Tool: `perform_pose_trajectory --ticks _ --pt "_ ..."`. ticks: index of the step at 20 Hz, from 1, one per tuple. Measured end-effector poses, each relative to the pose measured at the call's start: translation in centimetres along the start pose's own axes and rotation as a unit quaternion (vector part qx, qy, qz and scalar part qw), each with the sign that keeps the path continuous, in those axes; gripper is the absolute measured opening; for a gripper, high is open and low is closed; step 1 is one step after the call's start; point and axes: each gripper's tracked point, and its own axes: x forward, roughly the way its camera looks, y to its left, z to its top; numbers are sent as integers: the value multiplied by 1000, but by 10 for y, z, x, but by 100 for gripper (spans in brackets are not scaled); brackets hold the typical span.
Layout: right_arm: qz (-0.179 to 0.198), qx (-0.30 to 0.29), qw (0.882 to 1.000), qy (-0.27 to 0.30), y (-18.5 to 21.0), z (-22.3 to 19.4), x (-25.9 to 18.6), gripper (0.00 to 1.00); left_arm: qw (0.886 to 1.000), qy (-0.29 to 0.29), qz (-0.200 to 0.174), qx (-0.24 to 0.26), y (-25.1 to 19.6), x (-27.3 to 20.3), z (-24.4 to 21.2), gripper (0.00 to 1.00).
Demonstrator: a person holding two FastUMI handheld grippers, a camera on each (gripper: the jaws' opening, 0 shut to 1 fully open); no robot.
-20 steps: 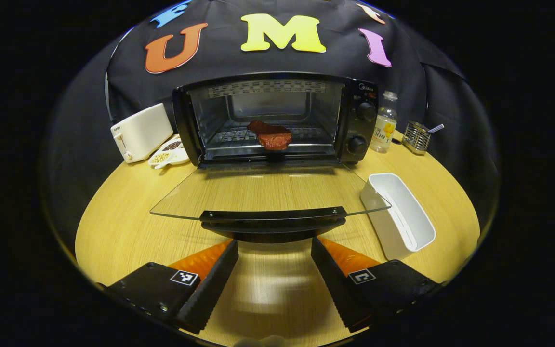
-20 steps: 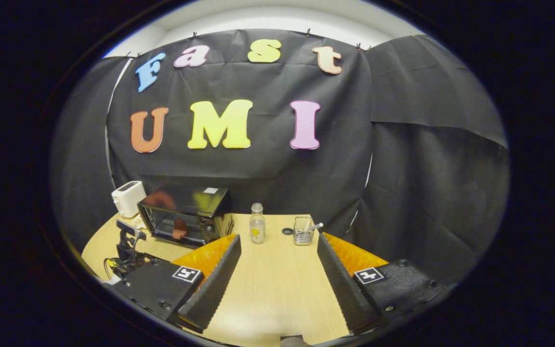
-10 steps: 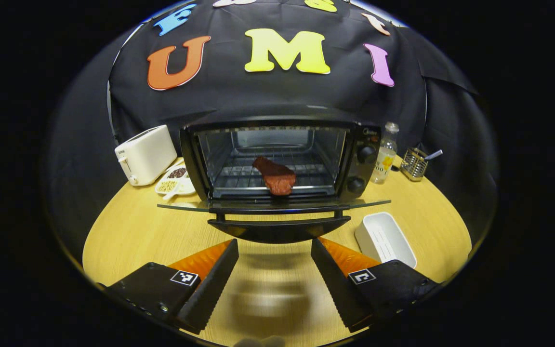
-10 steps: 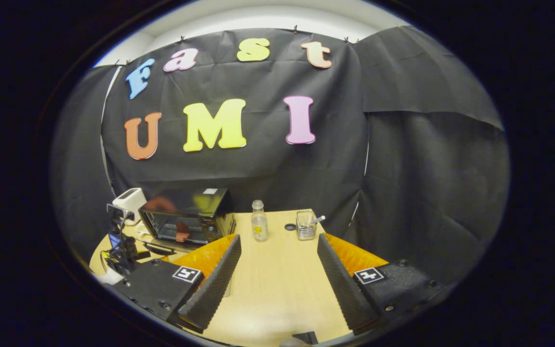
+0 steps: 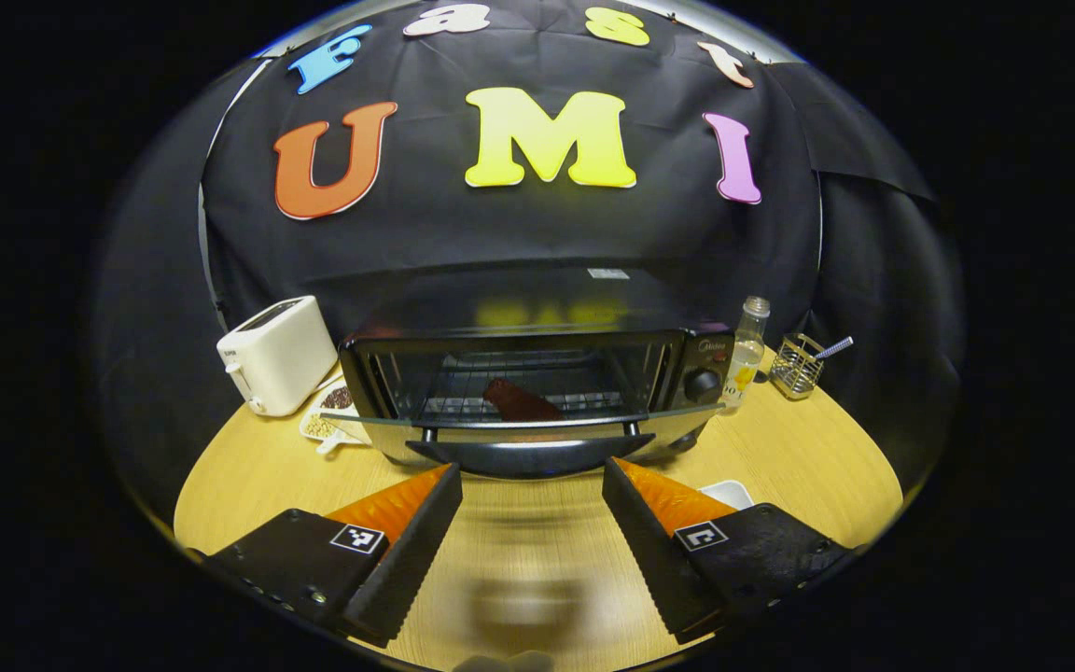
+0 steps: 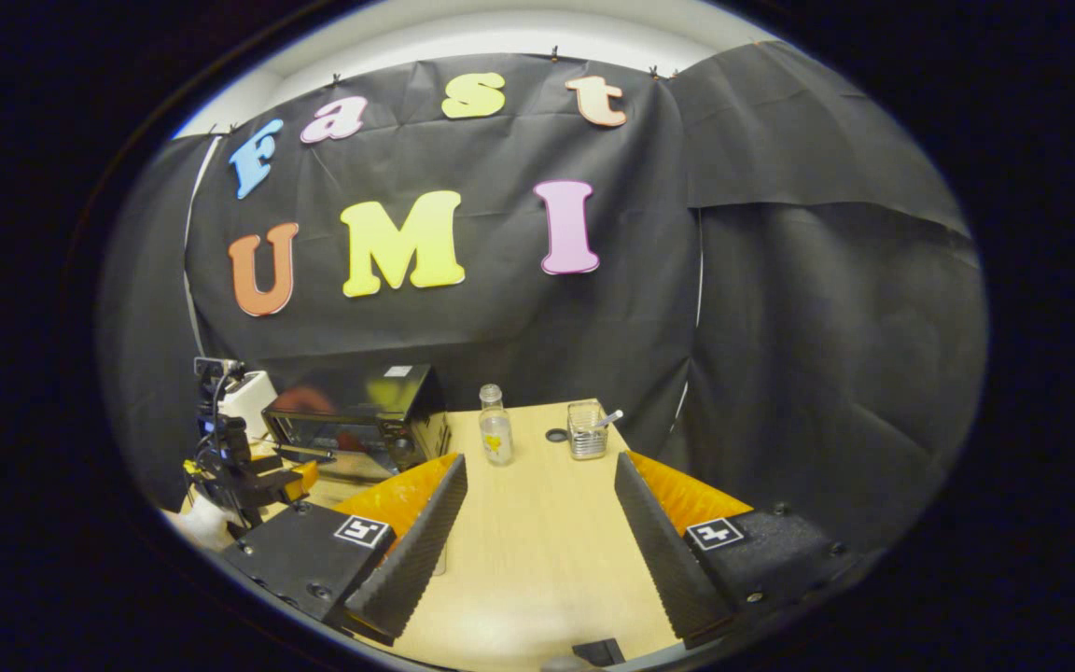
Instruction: Open the electric oven with the left hand, put the food in, and close the electric oven.
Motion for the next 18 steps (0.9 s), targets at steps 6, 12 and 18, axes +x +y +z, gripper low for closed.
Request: perform_pose_trajectory --ticks 6,12,18 --pt "-1 -4 1000 1 2 1 -1 100 1000 -6 1 17 7 20 12 96" --pt "-3 -14 1000 -3 4 5 -4 100 1000 -11 2 7 5 24 18 97" --pt "2 -16 1000 -8 4 9 -10 100 1000 -6 -10 1 -9 3 12 97"
